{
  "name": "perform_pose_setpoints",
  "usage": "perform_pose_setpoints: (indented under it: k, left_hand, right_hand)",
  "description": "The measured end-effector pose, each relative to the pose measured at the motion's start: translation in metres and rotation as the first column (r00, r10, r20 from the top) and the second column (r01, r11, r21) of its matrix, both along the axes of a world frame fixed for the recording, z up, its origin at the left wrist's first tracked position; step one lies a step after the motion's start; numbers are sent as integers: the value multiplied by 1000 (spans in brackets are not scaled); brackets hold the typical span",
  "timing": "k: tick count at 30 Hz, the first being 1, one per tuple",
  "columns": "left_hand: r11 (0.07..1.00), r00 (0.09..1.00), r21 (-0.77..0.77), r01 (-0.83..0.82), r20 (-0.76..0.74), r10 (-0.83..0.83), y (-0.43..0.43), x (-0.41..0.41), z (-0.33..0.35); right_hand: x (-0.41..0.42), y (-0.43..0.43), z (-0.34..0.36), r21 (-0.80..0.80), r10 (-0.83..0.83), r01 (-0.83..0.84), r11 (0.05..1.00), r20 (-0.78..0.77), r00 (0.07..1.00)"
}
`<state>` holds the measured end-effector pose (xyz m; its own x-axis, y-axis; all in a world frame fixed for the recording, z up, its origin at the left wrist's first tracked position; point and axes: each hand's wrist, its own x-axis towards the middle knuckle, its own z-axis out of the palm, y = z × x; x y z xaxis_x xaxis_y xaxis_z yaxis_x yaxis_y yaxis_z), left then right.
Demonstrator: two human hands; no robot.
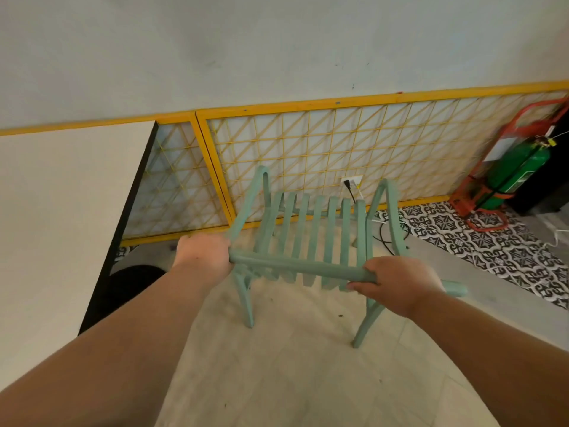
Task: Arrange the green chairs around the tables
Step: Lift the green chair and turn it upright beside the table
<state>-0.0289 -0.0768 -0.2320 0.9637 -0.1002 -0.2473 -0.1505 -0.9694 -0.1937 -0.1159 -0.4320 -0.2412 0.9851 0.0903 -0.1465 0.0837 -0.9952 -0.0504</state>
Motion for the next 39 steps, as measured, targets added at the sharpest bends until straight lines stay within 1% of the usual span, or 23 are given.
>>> perform_pose_setpoints:
  k: [4, 9, 14, 17, 22, 25, 29, 33, 36, 37, 38, 39]
  left_hand:
    - [1000, 999, -19, -14, -32, 14, -11, -19, 0]
    - [995, 994, -45, -91, -67, 88, -23, -43, -5]
    - [988, 983, -51, -144, -119, 137, -41, -63, -1]
    - [992, 980, -44, -120, -162, 112, -50, -76, 0]
    - [998, 985, -49, -38, -170, 29, -55, -82, 8]
    - [996, 983, -76, -38, -182, 24, -59, -85, 11]
    - [984, 976, -153, -95, -211, 61, -71, -97, 8]
    - [980, 971, -183, -78, -237, 33, -77, -98, 6]
    - [989, 965, -139, 40, -250, -74, -74, -92, 9]
    - [986, 962, -159, 44, -259, -85, -73, -91, 9]
    - [978, 958, -207, 18, -277, -76, -73, -91, 10]
    - [970, 955, -244, -16, -292, -58, -72, -91, 9]
  right_hand:
    - [3, -17, 2, -7, 25, -25, 1000, -27, 999]
    - [8, -35, 5, 12, 45, -45, 999, -74, 996]
    - [14, -51, 5, 28, 62, -61, 998, -29, 998]
    - [20, -59, 5, 33, 58, -58, 998, -23, 998]
    - [28, -68, 3, 1, 67, -67, 998, -13, 998]
    - [30, -72, 4, -18, 76, -76, 997, -11, 997]
    - [37, -80, 7, -53, 60, -62, 997, -35, 998]
    - [43, -85, 8, -73, 54, -57, 996, -42, 998]
    - [38, -80, 13, -100, 12, -18, 995, -55, 998]
    - [33, -77, 13, -78, -29, 27, 997, -29, 999]
    - [27, -72, 11, -15, -95, 96, 995, 44, 995]
    - [18, -62, 7, 100, -196, 184, 978, 127, 972]
